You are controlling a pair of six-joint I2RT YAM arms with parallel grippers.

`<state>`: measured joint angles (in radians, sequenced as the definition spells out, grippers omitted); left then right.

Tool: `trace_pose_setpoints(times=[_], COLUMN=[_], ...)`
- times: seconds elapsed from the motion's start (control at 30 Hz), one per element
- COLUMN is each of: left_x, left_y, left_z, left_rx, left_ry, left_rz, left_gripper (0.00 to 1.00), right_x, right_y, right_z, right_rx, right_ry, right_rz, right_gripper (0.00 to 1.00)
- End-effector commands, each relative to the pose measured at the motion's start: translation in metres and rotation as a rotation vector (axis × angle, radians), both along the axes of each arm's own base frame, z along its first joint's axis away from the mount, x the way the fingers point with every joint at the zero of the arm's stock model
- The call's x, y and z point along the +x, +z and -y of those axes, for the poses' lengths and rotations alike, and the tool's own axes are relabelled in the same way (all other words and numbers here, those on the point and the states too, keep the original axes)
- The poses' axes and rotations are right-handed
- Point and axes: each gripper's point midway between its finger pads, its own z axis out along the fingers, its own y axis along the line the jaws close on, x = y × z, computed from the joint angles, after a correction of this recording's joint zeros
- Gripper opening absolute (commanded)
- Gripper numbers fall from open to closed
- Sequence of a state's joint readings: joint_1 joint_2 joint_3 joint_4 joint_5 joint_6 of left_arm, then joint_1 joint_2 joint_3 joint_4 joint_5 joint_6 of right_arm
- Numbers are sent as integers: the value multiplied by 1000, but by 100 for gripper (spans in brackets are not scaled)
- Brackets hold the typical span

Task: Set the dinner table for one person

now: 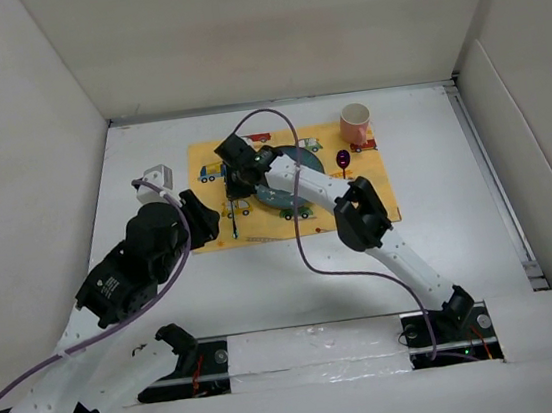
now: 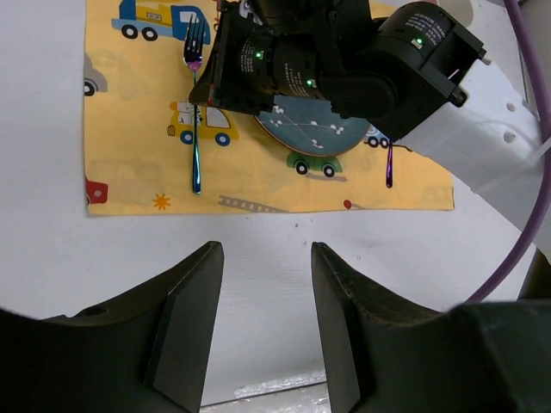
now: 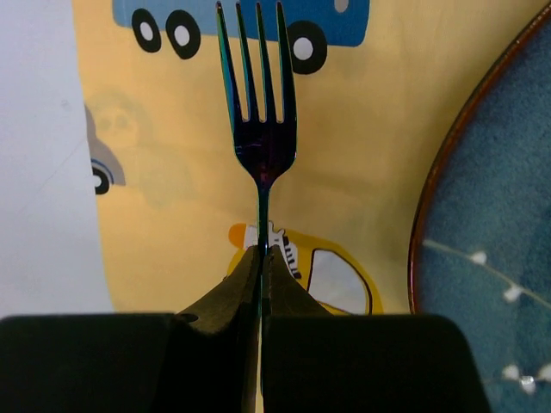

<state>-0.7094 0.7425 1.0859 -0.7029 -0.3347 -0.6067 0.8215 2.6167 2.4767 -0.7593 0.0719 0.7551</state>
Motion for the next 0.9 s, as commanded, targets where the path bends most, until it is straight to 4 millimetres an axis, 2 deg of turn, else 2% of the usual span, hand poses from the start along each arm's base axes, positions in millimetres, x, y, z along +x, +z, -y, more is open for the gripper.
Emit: trace_pose_setpoints(times=[0.0,0.13,0.17,0.2,0.23,0.33,0.43,0.47,0.53,0.57,0.6,0.63,0.67,0.7,0.73,0.77,0.8,0.83,0.87], left_x=[3,3,4,4,4,6,9,11,17,20,25,30,34,41,43,46,52,55,57], left_y=[4,0,-1,-4,-5,-5,-3,-2,2,5,11,15,23,43,54,71,101,115,130], left_z=[-6,-6,-5,-5,-4,-4,-3,-2,-3,-3,-1,-2,0,6,11,15,21,26,29], left_rx=[24,37,34,35,35,36,41,41,54,55,63,78,75,65,69,53,22,0,-18], left_ry=[19,17,17,16,14,19,27,29,41,51,63,72,71,62,38,33,28,16,9], left_rz=[16,11,10,6,2,7,13,19,33,42,50,62,85,115,125,146,185,204,235], left_gripper=[42,42,43,42,42,42,43,43,43,43,44,44,45,46,47,48,48,49,50], right_x=[20,33,32,33,34,33,34,32,30,22,19,12,8,2,-3,-1,-4,-18,-12], right_y=[14,14,15,18,18,32,65,96,130,154,201,222,232,276,293,292,302,341,351], right_z=[-12,-7,-8,-10,-11,-17,-18,-21,-19,-24,-16,-14,-7,11,23,41,55,80,111], right_rx=[38,54,62,71,76,112,171,220,280,338,400,434,454,498,510,489,484,507,471], right_ry=[-7,-31,-26,-25,-22,-5,9,25,50,90,100,122,138,139,140,127,126,121,65], right_rz=[88,100,99,106,108,117,140,168,188,198,247,263,262,319,336,334,354,415,451], right_gripper=[0,1,5,15,20,38,51,54,63,66,71,72,72,68,67,89,100,100,100])
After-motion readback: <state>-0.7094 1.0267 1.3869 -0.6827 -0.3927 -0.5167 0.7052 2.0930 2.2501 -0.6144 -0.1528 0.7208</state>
